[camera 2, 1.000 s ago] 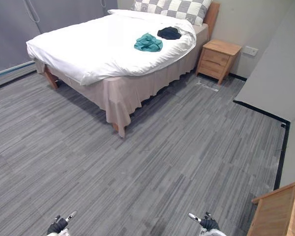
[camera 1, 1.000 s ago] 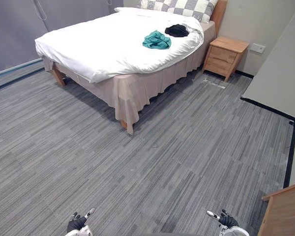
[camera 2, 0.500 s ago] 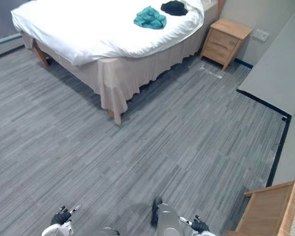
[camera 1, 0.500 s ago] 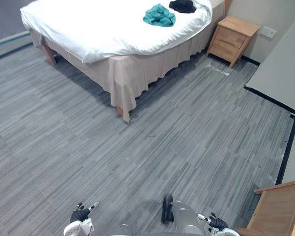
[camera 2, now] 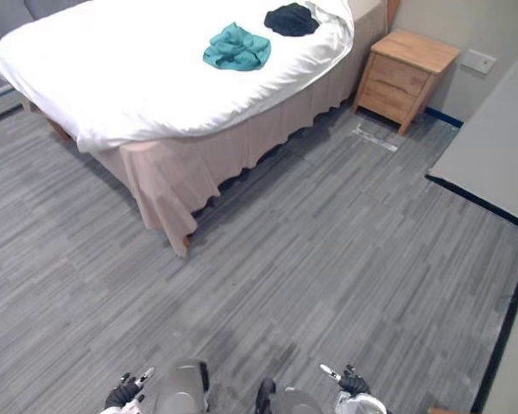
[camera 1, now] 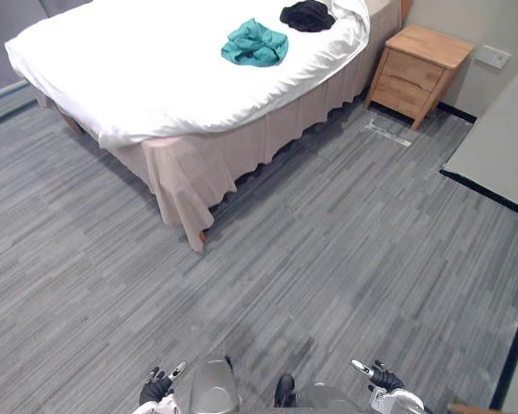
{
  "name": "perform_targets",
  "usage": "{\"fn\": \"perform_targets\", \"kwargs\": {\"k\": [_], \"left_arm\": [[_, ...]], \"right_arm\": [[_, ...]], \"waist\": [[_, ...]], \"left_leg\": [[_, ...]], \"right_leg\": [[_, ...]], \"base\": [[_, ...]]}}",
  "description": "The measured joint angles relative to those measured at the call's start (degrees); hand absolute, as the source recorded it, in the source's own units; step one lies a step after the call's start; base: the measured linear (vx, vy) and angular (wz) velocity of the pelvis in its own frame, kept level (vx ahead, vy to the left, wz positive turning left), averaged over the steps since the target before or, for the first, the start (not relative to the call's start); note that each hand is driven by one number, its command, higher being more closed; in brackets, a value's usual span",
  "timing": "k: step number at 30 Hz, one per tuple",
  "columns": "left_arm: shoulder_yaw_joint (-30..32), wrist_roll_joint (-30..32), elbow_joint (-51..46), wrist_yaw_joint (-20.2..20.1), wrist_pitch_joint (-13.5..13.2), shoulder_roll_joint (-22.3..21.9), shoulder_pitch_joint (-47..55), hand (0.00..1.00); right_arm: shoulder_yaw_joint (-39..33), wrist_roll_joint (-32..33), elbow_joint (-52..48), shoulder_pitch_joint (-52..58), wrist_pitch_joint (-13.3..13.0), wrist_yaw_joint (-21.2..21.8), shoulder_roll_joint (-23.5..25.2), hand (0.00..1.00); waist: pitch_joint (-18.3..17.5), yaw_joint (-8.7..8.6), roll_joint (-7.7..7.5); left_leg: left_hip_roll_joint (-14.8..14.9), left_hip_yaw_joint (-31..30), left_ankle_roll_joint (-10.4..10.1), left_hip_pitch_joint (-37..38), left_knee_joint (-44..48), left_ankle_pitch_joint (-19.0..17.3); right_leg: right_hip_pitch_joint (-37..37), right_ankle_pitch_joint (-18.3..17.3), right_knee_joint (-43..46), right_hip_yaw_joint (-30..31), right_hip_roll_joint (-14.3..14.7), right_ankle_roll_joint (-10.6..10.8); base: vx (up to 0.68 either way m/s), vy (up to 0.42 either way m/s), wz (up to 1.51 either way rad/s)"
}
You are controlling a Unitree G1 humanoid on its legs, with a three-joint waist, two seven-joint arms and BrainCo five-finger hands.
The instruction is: Tidy the bed and pick cloth on bed and put in laundry
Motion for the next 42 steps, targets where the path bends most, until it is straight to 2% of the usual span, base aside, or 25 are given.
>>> {"fn": "perform_targets", "kwargs": {"k": [1, 2, 3, 4, 7, 9, 10, 12, 15, 16, 17, 18, 19, 20, 22, 24, 26, 27, 28, 32, 35, 36, 39, 40, 42], "left_arm": [[-1.2, 0.7, 1.1, 0.8, 1.0, 2.0, -1.0, 0.0], [-1.7, 1.3, 1.4, 0.7, 1.3, 2.6, -2.4, 0.0], [-2.2, 1.5, 1.6, 0.8, 1.2, 2.9, -3.2, 0.0], [-4.2, 1.7, 2.6, 0.8, 1.3, 3.7, -4.1, 0.0], [-6.3, 1.0, 2.8, 0.7, 1.2, 4.6, -4.1, 0.0], [-6.0, 0.9, 1.9, 0.7, 1.1, 5.3, -4.6, 0.0], [-4.8, 0.9, 1.3, 0.8, 0.7, 5.8, -4.6, 0.0], [-1.7, 0.6, 1.7, 1.7, 0.4, 5.5, -3.6, 0.0], [-0.6, -0.3, 1.8, 3.0, 0.0, 4.6, -2.0, 0.0], [-0.7, -1.2, 1.8, 3.0, 0.0, 3.5, -1.7, 0.0], [-0.8, -1.3, 1.5, 2.7, -0.2, 1.0, -1.8, 0.0], [-0.7, -1.2, 1.3, 2.6, -0.3, 0.1, -1.9, 0.0], [-0.5, -0.5, 1.3, 1.6, -0.3, -0.9, -2.5, 0.0], [-0.6, 0.0, 0.7, 1.1, -0.4, -1.4, -3.0, 0.0], [-1.7, 0.0, -0.5, 0.5, -1.1, -1.6, -2.9, 0.0], [-3.4, -0.2, -1.7, 0.5, -1.5, -1.6, -2.6, 0.0], [-3.6, -0.2, -1.7, 0.5, -1.5, -2.3, -2.5, 0.0], [-3.6, -0.4, -1.7, 0.5, -1.5, -2.5, -2.3, 0.0], [-3.6, -0.7, -1.7, 0.5, -1.5, -3.1, -2.3, 0.0], [-3.9, -2.6, -2.2, 1.0, -2.2, -2.2, -2.3, 0.0], [-4.2, -3.5, -6.2, 3.4, -3.2, 0.8, -3.9, 0.0], [-5.3, -3.5, -7.5, 4.4, -4.7, 2.4, -5.0, 0.0], [-7.9, -3.7, -8.5, 6.0, -6.4, 6.0, -8.4, 0.0], [-8.0, -3.7, -9.7, 7.1, -7.1, 8.7, -10.0, 0.0], [-7.8, -3.5, -13.6, 9.8, -9.2, 12.1, -11.5, 0.0]], "right_arm": [[0.3, 0.0, 2.3, -0.4, 0.0, 0.3, 0.6, 0.0], [0.3, -0.1, 4.3, -1.4, -0.3, 0.8, 0.4, 0.0], [0.2, -0.2, 5.8, -1.8, -0.5, 1.2, 0.4, 0.0], [0.1, -0.3, 7.3, -2.4, -0.7, 1.6, 0.5, 0.0], [1.1, -0.1, 8.7, -1.5, -1.5, 1.8, 0.5, 0.0], [2.7, 0.2, 8.0, -1.5, -2.2, 1.9, 0.8, 0.0], [2.8, 0.5, 6.5, -1.4, -2.2, 1.7, 1.8, 0.0], [3.9, 0.8, 4.6, -0.2, -2.2, 1.3, 3.6, 0.0], [6.1, 0.4, 3.4, 1.4, -1.4, 0.7, 4.1, 0.0], [5.2, 0.3, 3.4, 2.0, 0.0, -0.3, 3.7, 0.0], [3.7, 0.3, 3.9, 1.8, 1.1, -1.0, 2.9, 0.0], [2.8, 0.3, 4.2, 2.1, 1.3, -1.0, 2.8, 0.0], [1.9, 0.5, 4.2, 1.9, 1.9, -0.9, 2.6, 0.0], [0.8, 0.4, 4.1, 1.5, 2.5, -0.6, 2.3, 0.0], [0.0, 0.3, 3.9, 0.7, 2.7, -0.1, 2.0, 0.0], [0.1, 0.3, 3.2, -1.2, 2.8, 0.2, 1.6, 0.0], [0.3, 0.3, 2.6, -4.1, 3.2, 0.4, 1.4, 0.0], [0.3, 0.4, 2.4, -4.5, 3.5, 0.4, 1.1, 0.0], [0.7, 0.4, 2.1, -4.5, 4.0, 0.7, 1.1, 0.0], [0.6, 0.4, 1.9, -2.0, 5.0, 1.0, 3.1, 0.0], [0.6, 0.3, 1.0, 0.0, 5.0, 1.2, 4.6, 0.0], [1.0, 0.3, 0.6, 1.6, 5.0, 1.1, 4.4, 0.0], [2.4, 0.3, 1.6, 3.0, 4.9, 0.7, 3.3, 0.0], [2.3, 0.5, 3.2, 4.4, 5.1, 0.6, 3.7, 0.0], [2.8, 0.4, 3.2, 5.7, 4.3, -0.1, 4.6, 0.0]], "waist": [[-1.2, -0.76, -3.13], [-1.5, -1.19, -4.16], [-1.3, -1.62, -4.29], [-1.1, -2.08, -4.15], [0.5, -3.13, -1.27], [0.3, -3.03, 0.33], [0.1, -2.88, 0.46], [0.5, -2.47, -0.77], [-0.9, -2.22, -3.17], [-1.3, -2.52, -2.53], [-2.3, -3.06, -0.16], [-2.6, -3.69, 0.6], [-2.4, -3.99, 1.45], [-2.7, -3.93, 2.15], [-2.4, -3.91, 1.4], [-2.5, -3.28, 1.53], [-2.7, -2.52, 1.65], [-2.7, -2.12, 1.6], [-3.3, -1.27, 1.42], [-5.6, -0.57, -1.51], [-6.3, -0.52, -2.45], [-5.9, -0.88, -1.81], [-4.4, -2.92, -1.03], [-4.3, -4.14, -1.15], [-4.3, -4.54, -2.68]], "left_leg": [[-3.3, -0.6, -1.8, 0.6, 0.0, -2.9], [-4.9, -2.5, -1.8, 1.3, -1.7, -4.0], [-5.6, -3.9, -1.9, 2.3, -2.6, -3.9], [-6.5, -6.5, -2.8, 4.9, -3.8, -4.1], [-5.7, -13.0, -4.7, 14.9, -8.2, -4.9], [-2.7, -17.6, -7.8, 18.0, -10.5, -5.7], [-0.8, -19.8, -10.6, 18.0, -9.8, -7.4], [1.7, -23.3, -14.8, 20.8, -6.9, -11.8], [2.0, -25.2, -17.9, 23.8, -6.0, -15.3], [3.3, -26.6, -17.9, 24.7, -6.2, -15.4], [6.7, -24.7, -14.3, 23.1, -3.5, -12.9], [8.4, -22.3, -12.8, 21.8, -2.0, -10.8], [11.4, -15.1, -12.6, 21.0, 0.0, -8.2], [11.7, -8.5, -16.0, 21.2, 0.3, -7.9], [8.4, -5.8, -18.0, 22.4, -2.3, -8.5], [3.3, -6.4, -17.8, 22.7, -9.1, -8.4], [0.0, -7.6, -15.0, 21.3, -17.5, -5.2], [-0.2, -8.1, -14.7, 21.3, -18.2, -2.9], [-0.5, -7.6, -16.6, 22.0, -19.6, -1.1], [-1.0, -7.2, -16.6, 22.7, -20.9, -0.9], [-1.8, -6.4, -16.7, 23.7, -22.4, -0.7], [-2.7, -6.9, -16.6, 24.9, -23.6, -0.6], [-3.6, -11.0, -15.2, 26.0, -24.4, -1.5], [-3.6, -13.1, -15.2, 25.8, -24.3, -1.5], [-3.7, -15.0, -15.8, 25.8, -24.1, -1.4]], "right_leg": [[-3.3, -2.5, 11.0, -1.2, -3.4, 3.6], [-10.4, 0.6, 26.9, -2.2, -6.6, 8.6], [-14.5, 1.7, 35.3, -2.0, -8.5, 9.7], [-17.8, 0.2, 40.7, -1.8, -10.2, 8.3], [-18.8, -1.0, 29.0, -1.5, -11.0, 6.9], [-22.9, 4.8, 12.0, 3.8, -8.9, 7.3], [-25.1, 10.8, 2.6, 8.5, -8.4, 7.5], [-28.0, 16.7, -0.8, 11.9, -9.6, 8.3], [-30.6, 17.6, 5.8, 12.5, -11.1, 7.6], [-30.8, 21.3, 10.5, 11.5, -10.8, 7.1], [-29.8, 17.7, 11.9, 7.3, -10.0, 5.4], [-28.6, 17.7, 11.1, 5.1, -10.0, 4.5], [-25.4, 17.9, 9.0, 2.1, -9.5, 2.7], [-21.3, 18.1, 5.5, 0.6, -9.2, 2.0], [-16.3, 18.5, 1.5, -0.8, -9.2, 1.2], [-13.7, 18.4, -1.1, -0.8, -8.3, 0.7], [-13.3, 18.3, -3.7, -0.8, -6.7, 0.4], [-13.3, 18.3, -4.1, -0.5, -6.3, 0.4], [-12.6, 18.3, -5.2, 0.0, -6.0, 0.5], [-11.5, 18.7, -7.6, -0.8, -6.0, 1.2], [-11.9, 17.5, -5.4, -0.9, -6.8, 2.4], [-14.1, 14.1, 2.3, -1.0, -8.7, 3.4], [-23.2, 10.6, 23.4, -0.7, -13.2, 5.9], [-25.7, 8.8, 24.2, 1.2, -14.1, 5.8], [-25.9, 11.0, 17.0, 4.9, -13.9, 5.2]], "base": [[0.62, 0.073, 0.63], [0.6, 0.057, 0.79], [0.55, 0.053, 0.9], [0.45, 0.017, 0.93], [0.63, -0.109, 1.14], [0.54, -0.258, 1.17], [0.54, -0.341, 1.02], [0.52, -0.392, 0.74], [0.51, -0.415, 0.55], [0.73, -0.606, 1.2], [0.56, -0.501, 1.2], [0.48, -0.469, 1.2], [0.43, -0.463, 1.2], [0.41, -0.43, 1.12], [0.34, -0.331, 0.81], [0.22, -0.188, 0.33], [0.13, -0.078, -0.12], [0.11, -0.042, -0.31], [0.05, -0.008, -0.19], [0.06, 0.03, 0.08], [0.0, 0.051, -0.03], [-0.02, 0.047, 0.12], [-0.05, 0.029, 0.54], [0.0, -0.082, 0.81], [0.08, -0.166, 0.71]]}}
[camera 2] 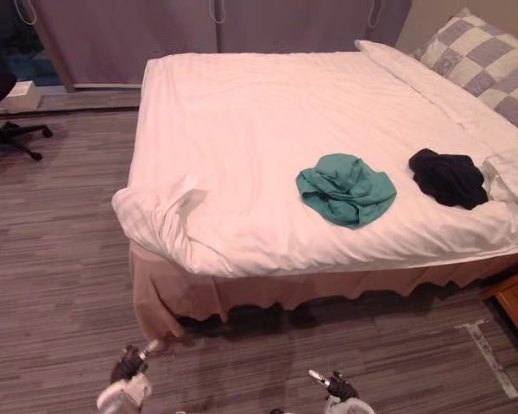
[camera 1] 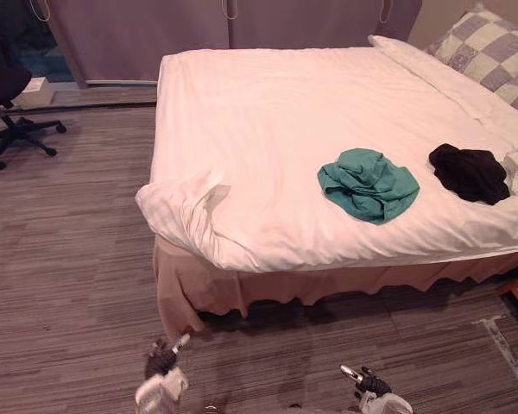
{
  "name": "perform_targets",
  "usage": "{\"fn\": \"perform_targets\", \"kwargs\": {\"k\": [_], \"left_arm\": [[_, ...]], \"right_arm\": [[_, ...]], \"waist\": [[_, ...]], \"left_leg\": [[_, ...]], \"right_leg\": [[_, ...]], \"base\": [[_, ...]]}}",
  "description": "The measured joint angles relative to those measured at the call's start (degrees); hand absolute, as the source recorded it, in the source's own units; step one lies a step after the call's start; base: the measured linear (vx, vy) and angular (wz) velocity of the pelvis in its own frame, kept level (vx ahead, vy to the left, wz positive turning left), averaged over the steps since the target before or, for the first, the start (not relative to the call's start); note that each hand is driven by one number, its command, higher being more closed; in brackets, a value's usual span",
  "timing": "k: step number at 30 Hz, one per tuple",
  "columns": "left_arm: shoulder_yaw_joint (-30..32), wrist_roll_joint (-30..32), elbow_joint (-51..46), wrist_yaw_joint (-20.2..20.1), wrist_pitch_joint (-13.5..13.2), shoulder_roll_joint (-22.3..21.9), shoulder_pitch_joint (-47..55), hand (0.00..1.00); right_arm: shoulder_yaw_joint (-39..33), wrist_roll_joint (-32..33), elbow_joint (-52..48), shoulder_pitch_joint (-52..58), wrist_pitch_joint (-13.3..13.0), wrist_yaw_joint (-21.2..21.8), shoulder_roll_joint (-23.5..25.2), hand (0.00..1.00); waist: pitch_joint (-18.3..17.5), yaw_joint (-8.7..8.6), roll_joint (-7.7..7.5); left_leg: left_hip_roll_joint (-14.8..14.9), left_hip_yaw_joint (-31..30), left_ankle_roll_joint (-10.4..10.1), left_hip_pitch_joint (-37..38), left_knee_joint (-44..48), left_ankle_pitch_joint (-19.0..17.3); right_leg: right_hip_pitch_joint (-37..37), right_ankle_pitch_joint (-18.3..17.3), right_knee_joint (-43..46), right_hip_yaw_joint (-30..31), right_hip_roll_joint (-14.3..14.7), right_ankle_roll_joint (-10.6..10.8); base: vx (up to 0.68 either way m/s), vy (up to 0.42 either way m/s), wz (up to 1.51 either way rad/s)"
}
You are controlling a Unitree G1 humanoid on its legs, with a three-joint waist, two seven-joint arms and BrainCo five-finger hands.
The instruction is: Tidy the bed and pick cloth on bed and put in laundry
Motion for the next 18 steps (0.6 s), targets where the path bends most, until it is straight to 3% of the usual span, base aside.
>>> {"fn": "perform_targets", "kwargs": {"k": [1, 6, 12, 15, 18], "left_arm": [[0.3, 0.2, -3.5, 1.3, -1.2, 2.3, -1.2, 0.0], [4.5, 2.0, -16.7, 2.4, -3.6, 5.4, -2.7, 0.0], [4.2, 4.9, -25.4, -0.6, -4.1, 13.6, -8.1, 0.0], [1.2, 5.8, -26.0, -1.5, -2.4, 17.4, -12.3, 0.0], [-4.2, 8.0, -25.4, -1.3, 2.1, 18.4, -18.3, 0.0]], "right_arm": [[0.2, 0.4, 0.1, 1.1, -0.4, -0.4, 0.8, 0.0], [1.8, 1.6, -0.6, -0.3, -0.9, -1.6, -1.2, 0.0], [2.5, 1.5, -1.3, -0.9, -0.6, -2.0, -2.2, 0.0], [4.4, 1.1, -1.3, -0.8, -0.1, -2.0, -2.2, 0.0], [6.0, 1.1, -3.0, -1.4, -0.2, -2.0, -2.5, 0.0]], "waist": [[-0.2, 0.13, -2.1], [-1.1, 1.11, 1.75], [-1.9, 1.0, 1.58], [-1.8, 1.03, 1.61], [-0.4, 1.1, 1.6]], "left_leg": [[-0.7, -1.0, -1.1, -0.2, 0.1, 0.0], [4.2, 2.9, -4.7, -0.2, -1.8, 2.5], [5.1, 7.6, -5.3, 0.8, -2.0, 3.0], [4.8, 8.9, -5.3, -0.9, -1.8, 3.0], [5.1, 11.1, -5.1, -3.5, -1.2, 2.8]], "right_leg": [[1.4, 5.9, -7.1, 1.8, -0.6, -0.7], [3.9, 7.9, -15.6, -0.4, 4.7, -1.8], [8.3, 11.8, -24.1, -0.5, 6.3, -1.6], [8.0, 14.3, -27.8, -0.1, 6.4, -1.5], [5.9, 15.7, -29.5, 1.3, 6.8, -1.9]], "base": [[0.18, -0.232, 0.57], [0.18, -0.137, 0.02], [0.09, -0.006, -0.06], [-0.02, 0.011, -0.12], [-0.08, -0.033, -0.21]]}}
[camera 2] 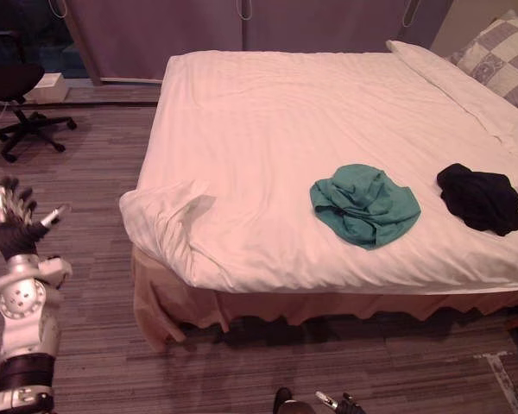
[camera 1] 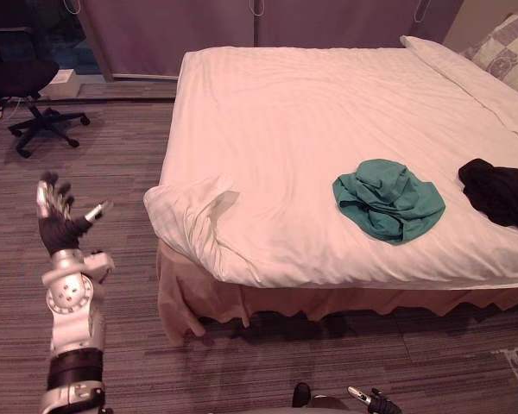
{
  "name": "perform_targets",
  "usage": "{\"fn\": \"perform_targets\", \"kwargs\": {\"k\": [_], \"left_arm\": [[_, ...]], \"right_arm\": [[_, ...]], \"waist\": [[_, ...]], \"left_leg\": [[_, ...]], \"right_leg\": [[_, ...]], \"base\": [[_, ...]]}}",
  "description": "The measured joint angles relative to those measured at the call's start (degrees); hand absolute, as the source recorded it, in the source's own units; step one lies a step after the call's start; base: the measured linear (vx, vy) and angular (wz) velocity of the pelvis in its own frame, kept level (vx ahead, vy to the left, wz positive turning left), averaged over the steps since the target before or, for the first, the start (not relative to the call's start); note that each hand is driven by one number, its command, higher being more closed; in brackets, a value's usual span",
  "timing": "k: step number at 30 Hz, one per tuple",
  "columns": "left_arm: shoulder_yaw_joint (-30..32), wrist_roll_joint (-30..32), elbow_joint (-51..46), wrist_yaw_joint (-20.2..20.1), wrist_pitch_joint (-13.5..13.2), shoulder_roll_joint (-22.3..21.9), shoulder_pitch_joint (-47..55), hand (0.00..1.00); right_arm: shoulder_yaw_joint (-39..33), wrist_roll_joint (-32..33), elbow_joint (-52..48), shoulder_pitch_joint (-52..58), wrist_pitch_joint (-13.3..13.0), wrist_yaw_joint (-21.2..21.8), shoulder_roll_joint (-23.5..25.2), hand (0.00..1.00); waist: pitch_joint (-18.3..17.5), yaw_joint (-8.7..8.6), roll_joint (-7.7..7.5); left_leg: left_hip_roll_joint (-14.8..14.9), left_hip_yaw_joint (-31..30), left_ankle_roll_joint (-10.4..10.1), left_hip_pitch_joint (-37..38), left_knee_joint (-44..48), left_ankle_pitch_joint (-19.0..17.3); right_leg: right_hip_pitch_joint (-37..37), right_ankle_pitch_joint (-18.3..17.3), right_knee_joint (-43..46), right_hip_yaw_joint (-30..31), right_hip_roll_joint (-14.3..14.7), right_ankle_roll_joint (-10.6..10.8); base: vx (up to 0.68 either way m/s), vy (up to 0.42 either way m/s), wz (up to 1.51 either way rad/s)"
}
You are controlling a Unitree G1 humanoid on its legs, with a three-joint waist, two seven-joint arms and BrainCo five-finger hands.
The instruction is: Tidy the bed and pick cloth on bed and put in laundry
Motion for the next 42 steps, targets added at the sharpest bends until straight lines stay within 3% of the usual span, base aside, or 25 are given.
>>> {"fn": "perform_targets", "kwargs": {"k": [5, 7, 12, 13, 15, 17, 23, 27, 33, 34, 37, 40, 41, 42], "left_arm": [[-6.6, 5.7, 7.7, 2.3, 6.6, 0.8, -10.2, 0.0], [-9.8, 7.6, 12.9, 2.2, 9.9, 0.8, -15.7, 0.0], [-12.4, 15.6, 19.9, 2.2, 14.8, 0.8, -22.3, 0.0], [-12.8, 18.1, 21.2, 2.3, 15.4, 0.8, -24.0, 1.0], [-14.2, 23.4, 22.6, 2.4, 17.5, 1.5, -26.0, 1.0], [-14.6, 27.6, 23.6, 3.7, 21.2, 1.8, -28.1, 1.0], [-13.0, 31.3, 25.9, 4.6, 25.7, 4.4, -30.6, 1.0], [-10.1, 30.1, 28.3, 5.8, 25.7, 4.7, -30.0, 1.0], [-1.5, 28.0, 28.7, 4.4, 20.5, 4.7, -16.9, 1.0], [1.1, 28.0, 28.9, 4.3, 19.3, 4.7, -13.2, 0.0], [7.1, 27.4, 30.0, 4.4, 18.6, 3.2, -1.8, 0.0], [13.6, 26.1, 31.2, 4.5, 18.9, 0.7, 8.7, 0.0], [15.6, 25.5, 31.3, 4.6, 19.1, 0.1, 12.3, 0.0], [18.0, 24.6, 31.3, 4.6, 19.2, -0.7, 16.6, 0.0]], "right_arm": [[4.3, 0.5, -4.7, -3.0, -1.3, 0.2, -1.8, 0.0], [5.5, 0.9, -6.7, -5.0, -2.4, 0.0, -3.2, 0.0], [10.0, 3.5, -9.9, -7.3, -3.1, -0.6, -6.3, 0.0], [10.4, 3.9, -10.4, -7.9, -3.0, -0.6, -6.4, 0.0], [11.0, 4.4, -11.6, -8.6, -3.0, -0.7, -6.6, 0.0], [11.9, 5.2, -12.0, -10.1, -2.8, -0.6, -7.4, 0.0], [12.0, 5.7, -12.1, -11.1, -1.7, -0.6, -9.6, 0.0], [11.5, 5.7, -11.4, -11.0, -1.2, -0.5, -10.9, 0.0], [8.0, 7.2, -9.1, -11.0, -1.4, -0.4, -11.6, 0.0], [6.9, 8.0, -7.9, -11.4, -1.8, -0.4, -12.3, 0.0], [4.4, 10.0, -6.6, -12.2, -2.6, -0.3, -14.7, 0.0], [2.2, 10.4, -6.8, -12.7, -3.8, -0.4, -16.2, 0.0], [2.4, 10.8, -7.2, -13.0, -4.3, -0.4, -17.0, 1.0], [2.5, 11.2, -8.4, -13.6, -5.1, -0.4, -18.0, 1.0]], "waist": [[4.5, -0.4, -1.3], [7.2, -1.42, -2.14], [12.0, -2.2, -2.29], [12.8, -2.2, -2.43], [14.2, -2.2, -2.65], [15.8, -2.22, -2.73], [16.5, -2.72, -2.85], [16.5, -3.27, -2.83], [16.4, -2.97, -1.72], [16.2, -2.82, -1.31], [13.9, -1.72, 0.82], [8.7, 0.2, 1.99], [7.2, 0.59, 2.2], [4.8, 0.91, 2.32]], "left_leg": [[1.6, 3.3, 0.1, -4.9, 4.1, -1.0], [2.1, 4.0, 0.1, -7.7, 5.8, -1.0], [2.4, 6.0, 0.1, -10.5, 7.0, -1.0], [2.4, 6.4, 0.1, -11.2, 7.0, -1.0], [2.4, 7.0, 0.1, -12.0, 7.3, -1.0], [2.3, 7.6, 0.1, -12.8, 7.7, -1.0], [2.3, 8.9, 0.8, -13.9, 8.6, -1.4], [2.5, 8.8, 1.2, -13.8, 9.7, -1.7], [4.6, 8.5, 1.2, -9.1, 11.3, -3.2], [4.8, 8.3, 1.1, -8.0, 11.7, -3.3], [5.1, 7.0, 0.4, -6.7, 11.7, -3.1], [5.3, 7.0, 0.0, -5.4, 10.9, -2.9], [5.2, 7.0, -0.2, -4.0, 10.1, -2.8], [4.8, 6.5, -0.6, -2.9, 8.9, -2.6]], "right_leg": [[-4.4, 2.7, -1.6, 2.5, 0.9, -0.8], [-7.3, 3.8, -1.6, 3.5, 1.2, -1.2], [-11.1, 4.8, -1.4, 5.1, 1.4, -1.2], [-12.0, 5.0, -1.4, 5.3, 1.4, -1.1], [-13.2, 5.5, -1.3, 6.0, 1.4, -0.9], [-14.2, 6.1, -1.4, 6.6, 1.3, -0.4], [-15.7, 6.8, -1.4, 7.9, 1.3, 0.5], [-15.3, 6.8, -1.4, 7.9, 1.2, 0.6], [-8.9, 5.7, -2.0, 5.7, 2.1, 1.2], [-7.7, 5.4, -2.2, 4.7, 2.1, 0.7], [-5.4, 5.0, -2.6, 3.0, 2.4, -0.1], [-4.3, 4.6, -2.7, 1.4, 2.9, -0.7], [-3.0, 4.3, -2.7, 0.7, 3.1, -1.0], [-1.9, 3.7, -2.8, -0.1, 3.0, -1.5]], "base": [[-0.1, -0.073, -0.33], [-0.05, -0.08, -0.22], [-0.01, -0.03, -0.14], [-0.01, -0.017, -0.13], [-0.02, -0.01, -0.15], [-0.02, -0.006, -0.15], [-0.04, -0.007, -0.11], [-0.04, -0.016, -0.03], [-0.02, -0.007, 0.05], [-0.01, 0.003, 0.15], [0.01, 0.012, 0.21], [0.06, 0.021, 0.09], [0.09, 0.056, 0.15], [0.05, 0.047, 0.15]]}}
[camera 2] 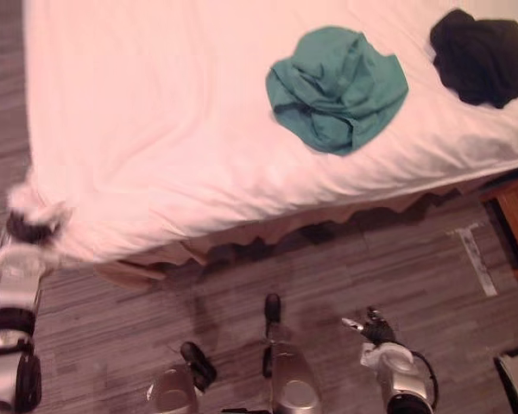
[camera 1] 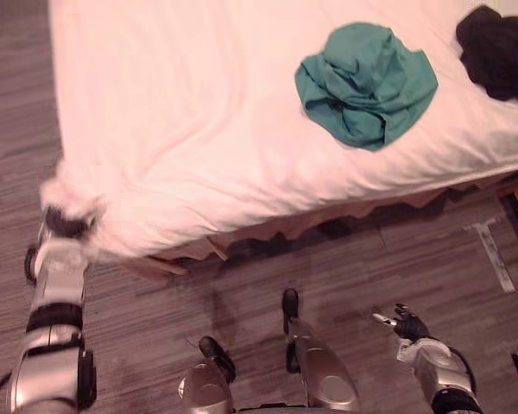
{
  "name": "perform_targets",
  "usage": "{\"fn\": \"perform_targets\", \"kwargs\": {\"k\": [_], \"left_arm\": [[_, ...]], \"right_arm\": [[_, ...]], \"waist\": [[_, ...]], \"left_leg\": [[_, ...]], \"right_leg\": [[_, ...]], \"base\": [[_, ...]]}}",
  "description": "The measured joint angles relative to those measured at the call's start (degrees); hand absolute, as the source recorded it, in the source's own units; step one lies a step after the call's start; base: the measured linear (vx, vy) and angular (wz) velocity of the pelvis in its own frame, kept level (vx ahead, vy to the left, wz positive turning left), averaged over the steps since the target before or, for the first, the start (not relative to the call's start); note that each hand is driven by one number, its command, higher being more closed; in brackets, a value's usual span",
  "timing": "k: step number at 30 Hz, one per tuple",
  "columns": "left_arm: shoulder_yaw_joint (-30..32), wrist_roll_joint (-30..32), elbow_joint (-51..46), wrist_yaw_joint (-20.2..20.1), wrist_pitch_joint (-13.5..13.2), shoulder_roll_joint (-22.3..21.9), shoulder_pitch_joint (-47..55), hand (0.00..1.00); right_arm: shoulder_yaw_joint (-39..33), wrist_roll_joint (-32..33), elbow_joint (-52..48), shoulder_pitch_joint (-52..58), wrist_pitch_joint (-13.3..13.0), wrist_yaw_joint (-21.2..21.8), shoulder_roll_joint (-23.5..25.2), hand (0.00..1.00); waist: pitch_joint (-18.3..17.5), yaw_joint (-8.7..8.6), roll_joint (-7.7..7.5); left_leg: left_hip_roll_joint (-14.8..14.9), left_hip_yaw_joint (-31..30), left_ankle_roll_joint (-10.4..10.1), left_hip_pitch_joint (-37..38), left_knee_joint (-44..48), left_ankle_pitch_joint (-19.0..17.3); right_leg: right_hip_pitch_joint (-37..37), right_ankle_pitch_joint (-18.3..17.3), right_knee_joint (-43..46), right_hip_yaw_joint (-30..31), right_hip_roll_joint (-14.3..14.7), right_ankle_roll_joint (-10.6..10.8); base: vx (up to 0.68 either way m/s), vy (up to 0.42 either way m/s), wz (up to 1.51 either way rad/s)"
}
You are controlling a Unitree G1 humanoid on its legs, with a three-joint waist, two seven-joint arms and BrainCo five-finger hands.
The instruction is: Tidy the bed and pick cloth on bed and put in laundry
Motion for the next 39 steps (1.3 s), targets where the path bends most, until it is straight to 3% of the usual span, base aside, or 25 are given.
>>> {"fn": "perform_targets", "kwargs": {"k": [1, 3, 8, 11, 14, 17, 21, 24, 26, 29, 34, 35, 38, 39], "left_arm": [[0.7, -0.1, 0.0, 0.0, 0.1, -0.2, 1.0, 0.0], [4.9, -0.1, 0.4, 0.0, 0.5, -1.6, 6.6, 0.0], [8.7, -0.1, 3.7, -0.2, 0.8, -3.1, 13.8, 0.0], [8.7, -1.7, 5.0, -0.9, 0.1, -4.1, 16.8, 0.0], [6.1, -8.2, 4.5, -4.1, -4.9, -7.1, 16.5, 0.0], [1.0, -14.6, 1.9, -7.6, -8.7, -12.2, 16.5, 0.0], [-8.5, -20.5, -0.1, -10.8, -10.6, -20.9, 15.4, 0.0], [-12.6, -23.2, -1.0, -11.5, -11.6, -22.5, 13.1, 0.0], [-15.8, -25.0, -4.0, -11.3, -13.5, -23.8, 10.9, 0.0], [-18.1, -27.8, -8.6, -9.8, -16.3, -23.9, 10.4, 0.0], [-23.8, -33.4, -12.0, -8.8, -16.9, -22.7, 9.1, 0.0], [-25.4, -34.1, -11.9, -8.9, -16.9, -22.7, 8.4, 0.0], [-28.7, -35.0, -11.7, -9.3, -17.1, -22.6, 7.8, 0.0], [-30.1, -35.0, -11.3, -9.4, -17.4, -22.5, 7.3, 0.0]], "right_arm": [[0.0, 0.2, -0.7, 0.0, -0.2, 0.0, -0.2, 1.0], [0.2, 0.7, -6.5, 0.0, -0.9, 0.7, -1.4, 1.0], [1.7, 0.1, -13.7, -0.6, -1.8, 2.3, -4.9, 1.0], [7.6, -1.2, -19.7, -3.8, -3.6, 3.1, -6.8, 1.0], [12.9, -0.9, -24.6, -9.7, -4.1, 5.0, -6.6, 1.0], [17.3, 1.7, -31.6, -14.8, -2.6, 7.6, -5.9, 1.0], [23.9, 6.6, -34.8, -25.1, 1.2, 10.9, -2.6, 1.0], [28.3, 7.6, -34.5, -31.3, 2.9, 11.7, -1.6, 1.0], [33.0, 7.6, -33.8, -37.9, 4.6, 12.0, -1.4, 1.0], [35.3, 8.4, -31.2, -43.8, 7.3, 9.9, 0.1, 1.0], [36.6, 13.6, -22.8, -47.3, 10.2, 6.1, 0.8, 1.0], [36.6, 15.0, -20.4, -47.3, 10.3, 6.1, 0.8, 1.0], [38.9, 16.3, -15.8, -47.6, 8.7, 7.1, 1.1, 1.0], [39.0, 16.3, -13.1, -47.7, 8.1, 7.5, 2.0, 1.0]], "waist": [[-0.6, 0.09, -0.01], [-4.9, 1.06, -0.6], [-6.6, 1.32, -1.61], [-6.7, 1.86, -1.97], [-6.4, 2.57, -1.74], [-6.3, 2.93, -1.78], [-1.7, 3.92, -1.95], [2.7, 4.28, -1.72], [8.3, 4.55, -0.44], [13.7, 4.89, 0.84], [15.3, 5.92, 2.5], [15.8, 6.2, 3.4], [16.4, 7.39, 5.07], [16.6, 7.63, 6.3]], "left_leg": [[-0.2, -0.2, -0.1, 0.3, -0.4, 0.1], [-0.9, -0.9, -0.2, 0.5, -2.2, 0.5], [-3.8, -4.2, 0.6, 2.3, -6.6, 2.4], [-5.5, -5.1, 1.3, 2.4, -8.0, 3.1], [-6.6, -6.1, 2.1, 1.8, -8.3, 3.4], [-7.6, -7.4, 2.9, -0.6, -8.1, 3.8], [-8.8, -8.7, 4.3, -4.4, -6.8, 4.2], [-9.0, -9.2, 4.7, -7.7, -5.0, 4.3], [-9.0, -10.5, 5.1, -11.0, -3.2, 4.5], [-9.0, -13.4, 5.5, -15.4, -1.9, 5.0], [-8.9, -17.4, 5.7, -22.4, -1.1, 5.9], [-9.0, -18.5, 5.8, -23.6, -0.7, 5.9], [-9.8, -21.4, 5.9, -26.2, 0.0, 5.9], [-10.0, -22.0, 5.9, -27.0, 0.1, 5.9]], "right_leg": [[0.3, -0.2, 0.0, -0.2, 0.0, 0.1], [0.7, -0.7, -0.4, -1.0, -0.3, 0.5], [2.4, -1.2, -0.4, -3.2, -2.2, 0.9], [2.2, -0.8, -0.5, -3.6, -3.5, 1.5], [2.0, -0.1, -0.5, -4.0, -4.5, 1.9], [0.4, 0.7, -0.5, -4.3, -5.6, 2.0], [-2.4, 2.4, -0.4, -4.4, -7.0, 1.9], [-4.9, 3.5, -0.1, -4.2, -7.6, 1.7], [-7.0, 4.4, 0.0, -4.6, -8.0, 1.4], [-9.8, 5.0, 0.0, -5.8, -8.0, 1.2], [-14.1, 5.3, 0.0, -8.4, -8.1, 1.1], [-14.5, 5.4, 0.0, -8.7, -8.2, 1.2], [-16.5, 5.5, 0.0, -9.2, -8.7, 1.4], [-16.9, 5.7, 0.0, -9.5, -9.0, 1.7]], "base": [[0.03, 0.058, 0.23], [-0.01, 0.065, 0.19], [-0.03, 0.08, 0.28], [-0.06, 0.081, 0.14], [-0.07, 0.056, 0.16], [-0.07, 0.052, 0.2], [-0.09, 0.044, 0.12], [-0.09, 0.007, 0.07], [-0.12, 0.0, 0.17], [-0.09, -0.008, 0.23], [-0.02, 0.017, 0.37], [0.02, 0.067, 0.36], [0.02, 0.064, 0.16], [0.01, 0.065, 0.13]]}}
